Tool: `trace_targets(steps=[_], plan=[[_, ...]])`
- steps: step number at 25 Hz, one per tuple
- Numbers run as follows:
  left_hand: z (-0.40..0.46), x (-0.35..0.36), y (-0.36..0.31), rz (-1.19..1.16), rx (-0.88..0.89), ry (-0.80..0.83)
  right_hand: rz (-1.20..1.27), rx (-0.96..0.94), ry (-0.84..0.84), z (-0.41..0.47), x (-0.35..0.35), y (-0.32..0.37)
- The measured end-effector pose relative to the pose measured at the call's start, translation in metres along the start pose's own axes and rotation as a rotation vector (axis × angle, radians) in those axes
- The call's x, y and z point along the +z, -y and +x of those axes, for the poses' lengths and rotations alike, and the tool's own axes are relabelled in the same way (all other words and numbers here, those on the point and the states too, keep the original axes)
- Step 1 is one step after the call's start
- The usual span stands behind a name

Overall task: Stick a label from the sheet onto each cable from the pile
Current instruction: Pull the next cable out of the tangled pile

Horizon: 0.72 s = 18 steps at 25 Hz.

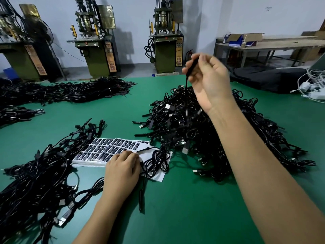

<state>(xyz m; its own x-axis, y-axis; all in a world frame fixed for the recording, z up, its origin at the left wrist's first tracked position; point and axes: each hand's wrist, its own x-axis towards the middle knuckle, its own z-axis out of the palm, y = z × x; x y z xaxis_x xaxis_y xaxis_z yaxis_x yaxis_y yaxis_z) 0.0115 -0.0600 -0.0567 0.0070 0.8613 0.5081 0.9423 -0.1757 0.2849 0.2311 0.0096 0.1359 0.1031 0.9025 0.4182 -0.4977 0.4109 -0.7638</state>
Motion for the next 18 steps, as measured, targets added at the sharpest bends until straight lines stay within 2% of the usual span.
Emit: trace_targets(steps=[4,8,10,12,14,16,18], plan=[[0.000,-0.001,-0.001,0.000,-0.001,0.012,0.108,-0.009,0.014,0.008,0.009,0.012],[0.000,-0.001,0.000,-0.004,0.006,0.015,-0.092,0.113,0.060,-0.001,0.000,-0.014],[-0.001,-0.001,0.000,-0.003,0.010,0.013,-0.468,0.201,0.166,-0.013,-0.012,-0.034],[-0.001,0.000,0.000,-0.010,0.020,0.004,-1.079,0.239,0.423,-0.027,-0.023,-0.053],[0.000,0.000,0.001,-0.008,0.020,0.011,-1.508,0.240,0.645,-0.037,-0.025,-0.064],[-0.001,0.001,0.003,-0.010,0.007,0.018,-1.742,0.241,0.752,-0.040,-0.023,-0.069],[-0.001,0.003,0.004,-0.020,0.001,0.018,-1.846,0.208,0.693,-0.043,-0.024,-0.070]])
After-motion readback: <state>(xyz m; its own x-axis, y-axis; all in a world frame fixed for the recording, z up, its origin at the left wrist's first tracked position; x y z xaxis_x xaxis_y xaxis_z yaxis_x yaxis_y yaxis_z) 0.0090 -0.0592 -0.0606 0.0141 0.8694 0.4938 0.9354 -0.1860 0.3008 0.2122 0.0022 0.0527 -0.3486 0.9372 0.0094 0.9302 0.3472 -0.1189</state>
